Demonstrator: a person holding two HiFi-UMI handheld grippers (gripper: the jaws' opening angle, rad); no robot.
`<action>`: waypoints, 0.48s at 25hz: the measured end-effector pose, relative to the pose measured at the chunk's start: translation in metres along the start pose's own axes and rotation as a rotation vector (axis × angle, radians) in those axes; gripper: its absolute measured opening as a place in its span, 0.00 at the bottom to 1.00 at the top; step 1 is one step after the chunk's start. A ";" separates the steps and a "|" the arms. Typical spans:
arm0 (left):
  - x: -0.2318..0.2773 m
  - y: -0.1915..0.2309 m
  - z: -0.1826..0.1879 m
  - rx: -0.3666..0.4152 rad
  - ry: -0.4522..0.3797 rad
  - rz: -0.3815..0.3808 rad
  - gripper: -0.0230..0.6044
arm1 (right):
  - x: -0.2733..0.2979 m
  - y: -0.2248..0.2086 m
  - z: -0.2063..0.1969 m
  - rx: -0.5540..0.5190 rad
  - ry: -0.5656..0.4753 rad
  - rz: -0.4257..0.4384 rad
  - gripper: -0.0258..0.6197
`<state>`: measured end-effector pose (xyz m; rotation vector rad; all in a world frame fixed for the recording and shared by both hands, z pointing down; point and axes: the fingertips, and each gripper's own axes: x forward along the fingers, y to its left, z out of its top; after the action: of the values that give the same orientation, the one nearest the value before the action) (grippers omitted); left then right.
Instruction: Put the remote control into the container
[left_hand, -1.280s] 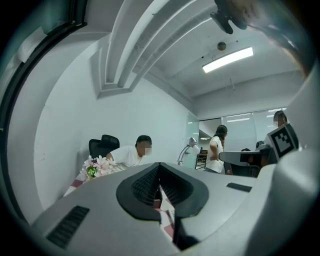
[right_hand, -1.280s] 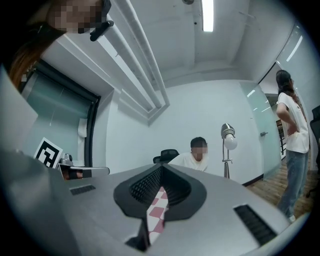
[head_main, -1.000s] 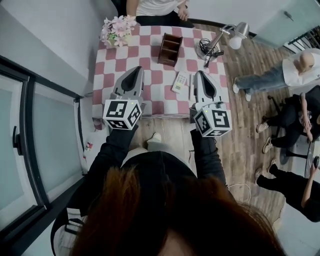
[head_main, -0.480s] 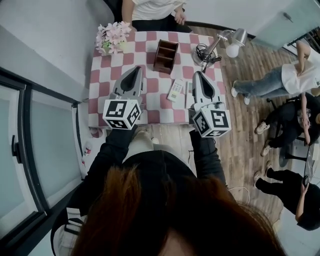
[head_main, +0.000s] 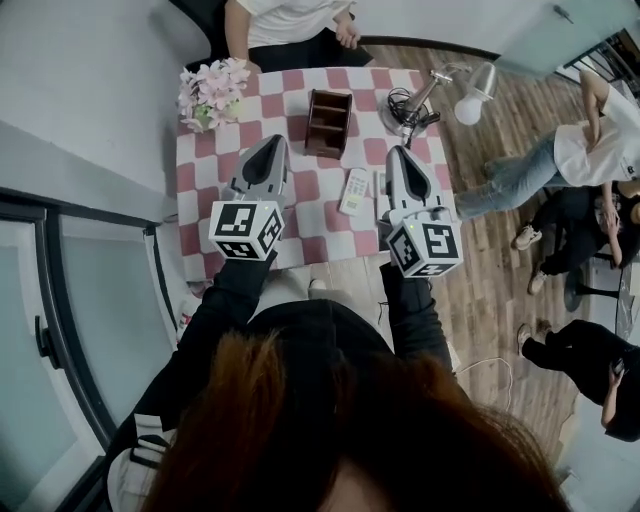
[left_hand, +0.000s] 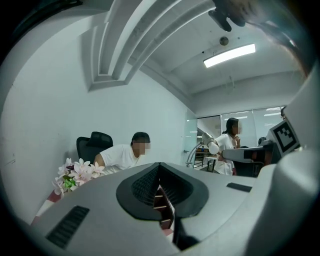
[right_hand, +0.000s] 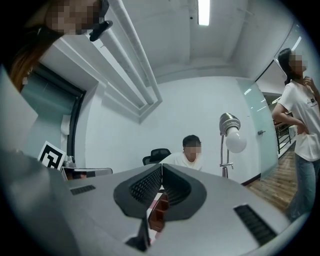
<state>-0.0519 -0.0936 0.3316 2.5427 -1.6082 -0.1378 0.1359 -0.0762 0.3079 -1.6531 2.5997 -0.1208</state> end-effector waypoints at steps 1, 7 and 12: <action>0.004 0.003 0.000 0.001 0.002 -0.008 0.03 | 0.003 -0.001 -0.001 0.001 0.001 -0.009 0.07; 0.027 0.018 -0.002 0.003 0.014 -0.039 0.03 | 0.021 -0.005 -0.011 0.009 0.026 -0.050 0.07; 0.045 0.029 -0.010 -0.011 0.032 -0.061 0.03 | 0.036 -0.011 -0.021 0.010 0.050 -0.081 0.07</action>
<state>-0.0569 -0.1454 0.3459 2.5729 -1.5155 -0.1118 0.1292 -0.1126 0.3294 -1.7747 2.5641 -0.1810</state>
